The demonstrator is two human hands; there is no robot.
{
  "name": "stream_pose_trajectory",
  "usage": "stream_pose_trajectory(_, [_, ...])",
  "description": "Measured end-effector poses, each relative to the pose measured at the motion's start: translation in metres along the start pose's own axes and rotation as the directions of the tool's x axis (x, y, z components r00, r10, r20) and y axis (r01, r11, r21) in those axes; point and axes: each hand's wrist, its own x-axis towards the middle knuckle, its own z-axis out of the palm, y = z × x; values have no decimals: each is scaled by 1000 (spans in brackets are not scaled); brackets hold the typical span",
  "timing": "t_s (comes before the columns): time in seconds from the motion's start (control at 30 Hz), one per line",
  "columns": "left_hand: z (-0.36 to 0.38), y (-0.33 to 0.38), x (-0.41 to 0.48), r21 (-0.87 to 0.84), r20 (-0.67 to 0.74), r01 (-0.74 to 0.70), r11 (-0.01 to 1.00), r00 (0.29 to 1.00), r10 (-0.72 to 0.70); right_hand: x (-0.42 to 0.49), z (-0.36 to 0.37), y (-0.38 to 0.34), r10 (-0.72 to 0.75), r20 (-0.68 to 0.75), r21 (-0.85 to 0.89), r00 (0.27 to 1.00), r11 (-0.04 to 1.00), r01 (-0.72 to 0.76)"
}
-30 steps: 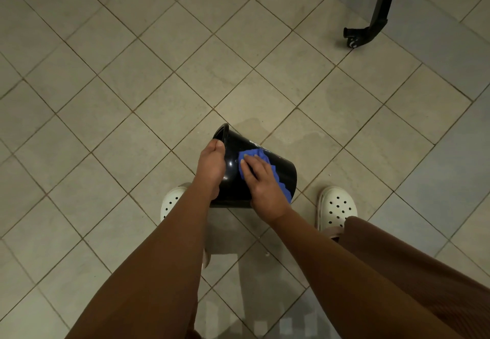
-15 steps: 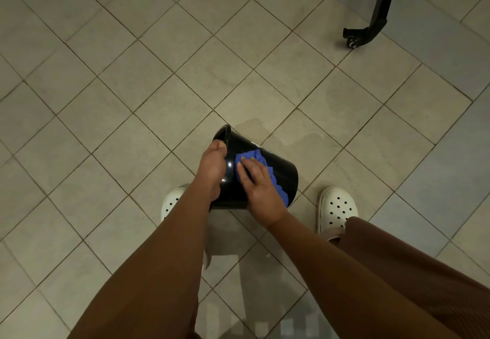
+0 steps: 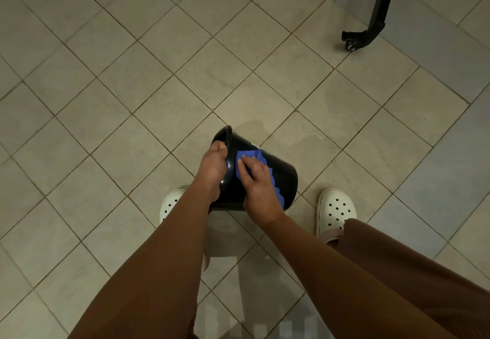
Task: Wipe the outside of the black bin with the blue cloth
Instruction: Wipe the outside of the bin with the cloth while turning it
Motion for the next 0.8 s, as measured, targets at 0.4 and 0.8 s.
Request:
stream_pose_trajectory(0.4, [4,-1,0,7,17,-13,1000,1000,13,4,2,-1,-48,-17,-7,999,999,48])
stream_pose_trajectory(0.8, [9,-5,-8,7,50,-63,998,997,63,36,-10,-7,57,-51,27,997,998,-56])
